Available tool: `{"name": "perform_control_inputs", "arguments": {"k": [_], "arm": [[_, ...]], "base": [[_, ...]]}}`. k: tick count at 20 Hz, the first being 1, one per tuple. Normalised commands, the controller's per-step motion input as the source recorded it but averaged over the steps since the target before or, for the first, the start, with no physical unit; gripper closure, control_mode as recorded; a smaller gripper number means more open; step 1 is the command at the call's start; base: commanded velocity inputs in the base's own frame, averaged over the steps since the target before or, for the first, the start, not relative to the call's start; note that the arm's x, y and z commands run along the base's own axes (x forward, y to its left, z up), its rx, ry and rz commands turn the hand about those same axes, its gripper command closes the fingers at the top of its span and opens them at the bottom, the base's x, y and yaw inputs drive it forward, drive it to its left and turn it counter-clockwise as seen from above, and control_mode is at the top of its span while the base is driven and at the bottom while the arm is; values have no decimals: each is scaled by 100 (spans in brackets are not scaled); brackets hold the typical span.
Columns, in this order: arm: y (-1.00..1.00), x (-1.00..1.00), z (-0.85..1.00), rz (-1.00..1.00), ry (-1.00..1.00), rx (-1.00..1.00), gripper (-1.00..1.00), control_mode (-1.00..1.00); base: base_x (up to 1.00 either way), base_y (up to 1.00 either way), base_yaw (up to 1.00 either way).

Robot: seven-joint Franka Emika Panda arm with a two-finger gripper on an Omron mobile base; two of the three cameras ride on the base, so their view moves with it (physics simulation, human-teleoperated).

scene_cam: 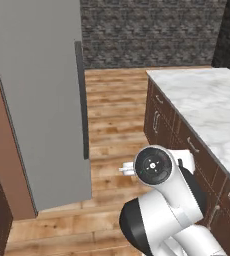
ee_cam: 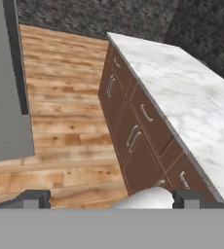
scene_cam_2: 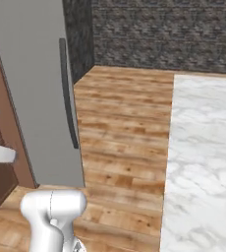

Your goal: Pick the egg and butter from the fridge and place them by the bowl for mixing.

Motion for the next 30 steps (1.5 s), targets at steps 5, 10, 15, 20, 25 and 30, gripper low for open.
{"name": "perform_control_inputs", "arguments": {"k": [5, 10, 15, 20, 25, 30], "arm": [[0, 0, 0, 0, 0, 0, -100, 100], [0, 0, 0, 0, 0, 0, -100, 100], [0, 0, 0, 0, 0, 0, -100, 100], [0, 0, 0, 0, 0, 0, -100, 100], [0, 0, 0, 0, 0, 0, -100, 100], [0, 0, 0, 0, 0, 0, -100, 100]], "base": [[100, -98, 0], [100, -37, 0], [100, -7, 0], [94, 21, -6], [100, 17, -14], [100, 14, -10]]}}
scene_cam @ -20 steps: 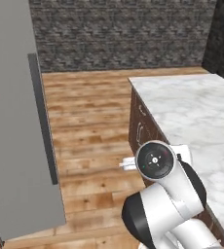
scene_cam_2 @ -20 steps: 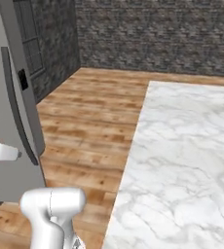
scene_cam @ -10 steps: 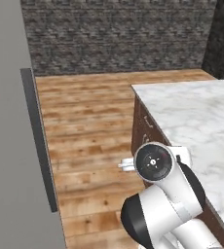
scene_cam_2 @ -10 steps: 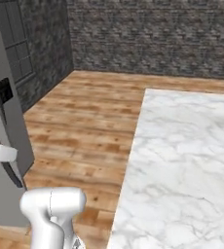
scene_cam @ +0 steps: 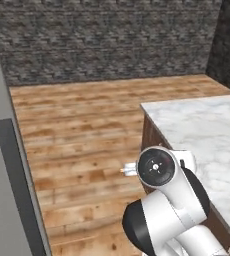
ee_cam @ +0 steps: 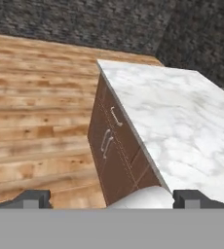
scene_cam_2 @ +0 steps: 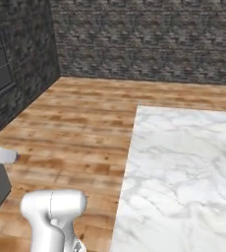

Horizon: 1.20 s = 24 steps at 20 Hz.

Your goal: Pick the egg and butter from the fridge and place them by the bowl for mixing.

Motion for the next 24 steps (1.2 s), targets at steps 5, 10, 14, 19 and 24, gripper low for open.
{"name": "perform_control_inputs", "arguments": {"k": [5, 10, 14, 19, 24], "arm": [[0, 0, 0, 0, 0, 0, -100, 100], [0, 0, 0, 0, 0, 0, -100, 100], [0, 0, 0, 0, 0, 0, -100, 100], [0, 0, 0, 0, 0, 0, -100, 100], [0, 0, 0, 0, 0, 0, -100, 100]], "base": [[100, 0, 0], [100, 0, 7], [29, -7, 59], [-16, 0, 82], [-12, 0, 81]]}}
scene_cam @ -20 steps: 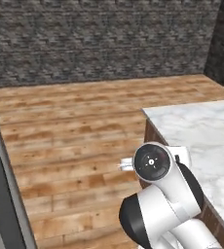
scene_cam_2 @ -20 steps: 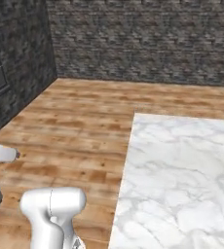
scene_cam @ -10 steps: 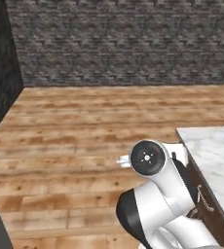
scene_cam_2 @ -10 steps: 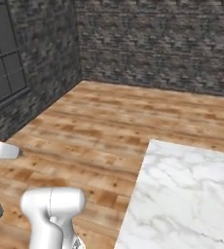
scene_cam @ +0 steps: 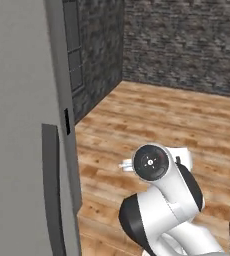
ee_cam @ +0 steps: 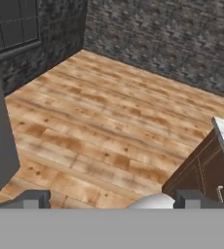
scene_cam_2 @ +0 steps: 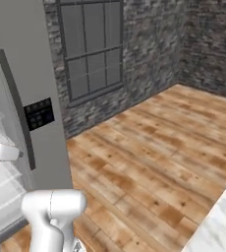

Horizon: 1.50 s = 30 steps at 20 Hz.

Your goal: Pick the egg and butter from the fridge and place them by the bowl for mixing.

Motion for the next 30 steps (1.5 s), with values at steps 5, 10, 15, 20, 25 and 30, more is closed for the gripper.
{"name": "perform_control_inputs", "arguments": {"k": [5, 10, 15, 20, 25, 30], "arm": [[0, 0, 0, 0, 0, 0, -100, 100], [0, 0, 0, 0, 0, 0, -100, 100], [0, 0, 0, 0, 0, 0, -100, 100], [0, 0, 0, 0, 0, 0, -100, 100], [0, 0, 0, 0, 0, 0, -100, 100], [0, 0, 0, 0, 0, 0, -100, 100]], "base": [[4, -6, 76], [9, -92, 23], [24, -100, 15], [48, -100, 16], [6, -98, -21], [6, -71, -50]]}}
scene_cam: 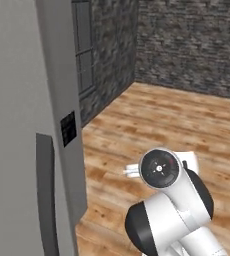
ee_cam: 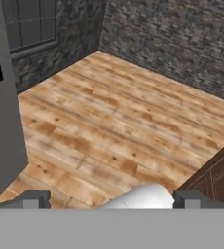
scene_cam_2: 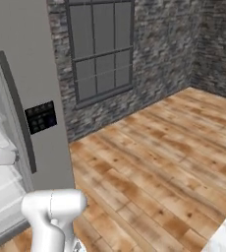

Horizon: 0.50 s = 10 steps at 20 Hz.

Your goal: Pick the egg and butter from the fridge and place them by the bowl for mixing.

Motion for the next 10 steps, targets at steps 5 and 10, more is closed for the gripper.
{"name": "perform_control_inputs", "arguments": {"k": [5, 10], "arm": [[0, 0, 0, 0, 0, 0, -100, 100], [0, 0, 0, 0, 0, 0, -100, 100]], "base": [[15, -54, -42], [78, -12, -4]]}}
